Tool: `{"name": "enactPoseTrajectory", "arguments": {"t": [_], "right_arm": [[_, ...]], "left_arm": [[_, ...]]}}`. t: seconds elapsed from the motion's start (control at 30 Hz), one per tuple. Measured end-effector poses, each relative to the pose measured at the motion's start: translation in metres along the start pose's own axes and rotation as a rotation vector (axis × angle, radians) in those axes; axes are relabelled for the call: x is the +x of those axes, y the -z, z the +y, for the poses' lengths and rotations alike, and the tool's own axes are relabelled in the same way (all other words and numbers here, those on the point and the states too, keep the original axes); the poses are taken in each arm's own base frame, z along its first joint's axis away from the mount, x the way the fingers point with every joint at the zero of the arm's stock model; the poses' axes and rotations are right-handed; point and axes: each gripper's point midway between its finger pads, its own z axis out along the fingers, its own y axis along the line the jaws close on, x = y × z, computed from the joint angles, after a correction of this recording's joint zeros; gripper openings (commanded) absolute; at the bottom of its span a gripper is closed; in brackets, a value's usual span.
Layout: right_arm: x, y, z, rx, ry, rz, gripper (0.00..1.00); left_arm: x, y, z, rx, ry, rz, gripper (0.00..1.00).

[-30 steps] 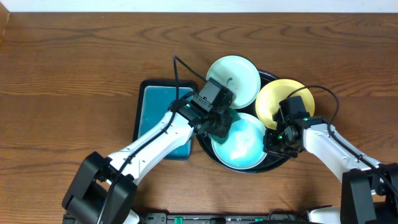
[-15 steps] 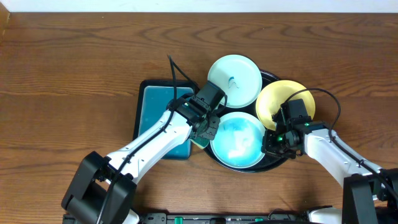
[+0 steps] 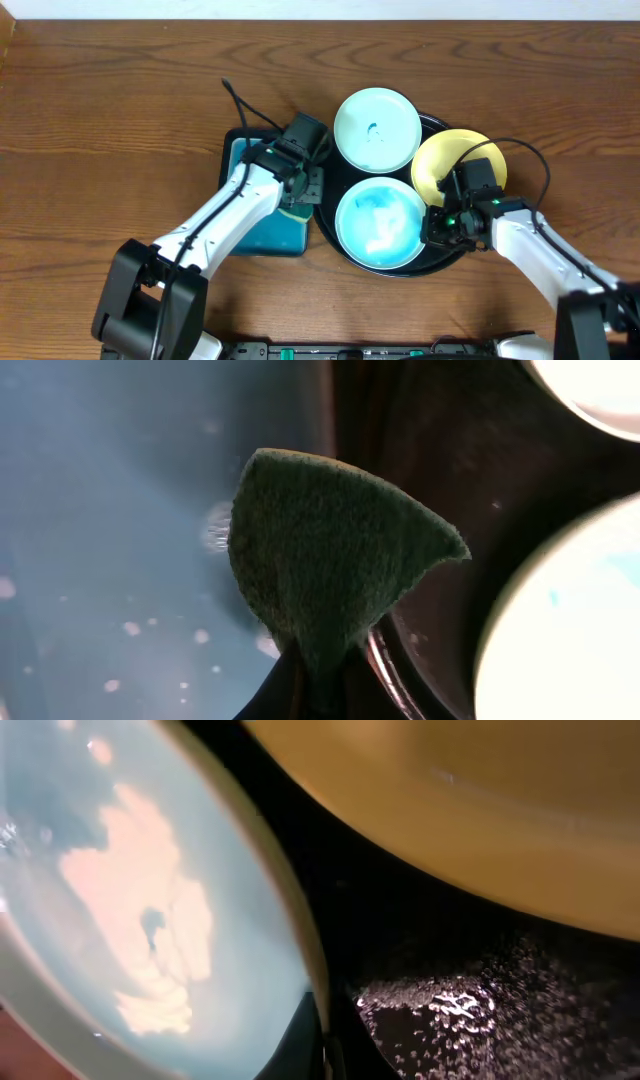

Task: Clean dirty plates on tray and stack at the side
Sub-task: 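Lift the light blue plate with right gripper and carry it rightward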

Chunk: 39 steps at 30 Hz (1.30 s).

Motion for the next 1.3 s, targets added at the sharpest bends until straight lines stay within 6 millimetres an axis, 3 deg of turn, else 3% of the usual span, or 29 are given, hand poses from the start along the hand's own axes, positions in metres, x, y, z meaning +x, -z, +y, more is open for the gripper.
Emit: {"name": "enactPoseTrajectory", "arguments": {"t": [0.37, 0.83, 1.1, 1.3], "right_arm": [[-0.022, 0.043, 0.005, 0.033, 0.074, -0.204, 0.01], [-0.031, 0.106, -0.027, 0.302, 0.054, -0.348, 0.01], [-0.041, 0.140, -0.033, 0.412, 0.049, -0.394, 0.01], [-0.040, 0.153, -0.037, 0.497, 0.077, -0.405, 0.01]], "left_arm": [[-0.002, 0.000, 0.005, -0.008, 0.028, -0.003, 0.08], [-0.002, 0.000, 0.006, -0.010, 0.031, -0.002, 0.07], [-0.002, 0.000, 0.006, -0.011, 0.031, -0.001, 0.08], [-0.002, 0.000, 0.006, -0.010, 0.031, -0.001, 0.07]]}}
